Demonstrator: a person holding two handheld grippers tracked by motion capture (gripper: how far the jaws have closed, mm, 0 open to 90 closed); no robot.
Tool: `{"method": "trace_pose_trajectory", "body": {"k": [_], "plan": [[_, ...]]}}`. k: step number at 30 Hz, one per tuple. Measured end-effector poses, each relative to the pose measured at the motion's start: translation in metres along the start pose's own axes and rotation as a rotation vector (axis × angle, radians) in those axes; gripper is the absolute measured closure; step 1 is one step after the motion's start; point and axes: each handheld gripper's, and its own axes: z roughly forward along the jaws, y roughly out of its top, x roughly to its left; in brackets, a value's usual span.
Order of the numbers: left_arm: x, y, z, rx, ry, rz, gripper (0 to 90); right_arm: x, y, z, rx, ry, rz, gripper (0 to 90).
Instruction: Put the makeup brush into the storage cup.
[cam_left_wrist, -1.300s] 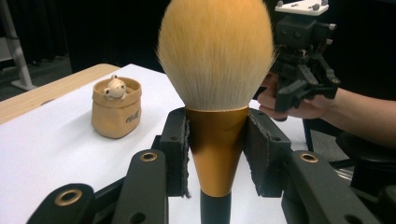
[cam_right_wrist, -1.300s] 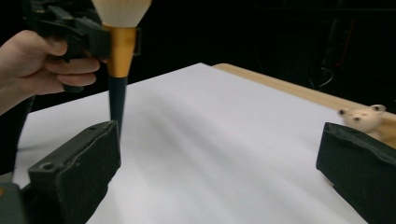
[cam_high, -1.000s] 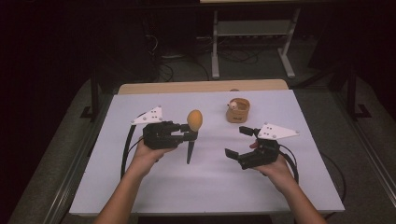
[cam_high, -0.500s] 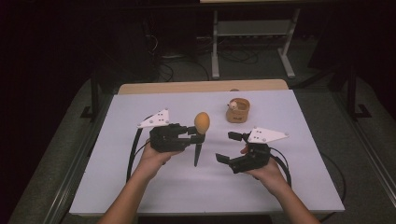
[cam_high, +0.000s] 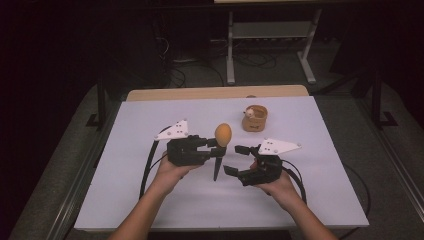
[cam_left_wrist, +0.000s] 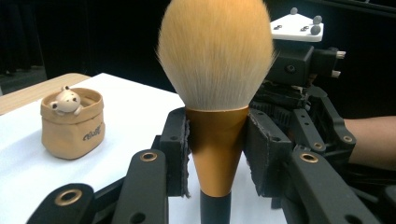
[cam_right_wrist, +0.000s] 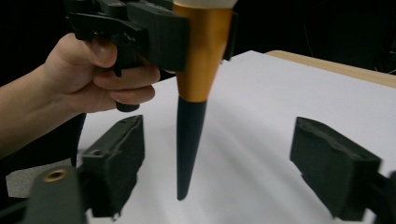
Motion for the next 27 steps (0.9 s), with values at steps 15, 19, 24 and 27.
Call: {"method": "trace_pose_trajectory", "body": {"k": [15,19,24,27], "plan": [[-0.007,-0.004,0.013,0.005,-0.021,0.011,62.5,0.006,-0.001,0.009,0.01,0.025,0.019,32.8],[-0.008,-0.004,0.014,0.005,-0.028,0.007,62.5,0.007,-0.001,0.01,0.013,0.021,0.016,36.2],[-0.01,-0.005,0.017,0.004,-0.026,0.008,62.4,0.007,-0.001,0.01,0.006,0.019,0.02,41.2],[-0.01,-0.006,0.018,0.007,-0.028,0.012,62.5,0.008,-0.002,0.012,0.015,0.016,0.014,43.9]]}}
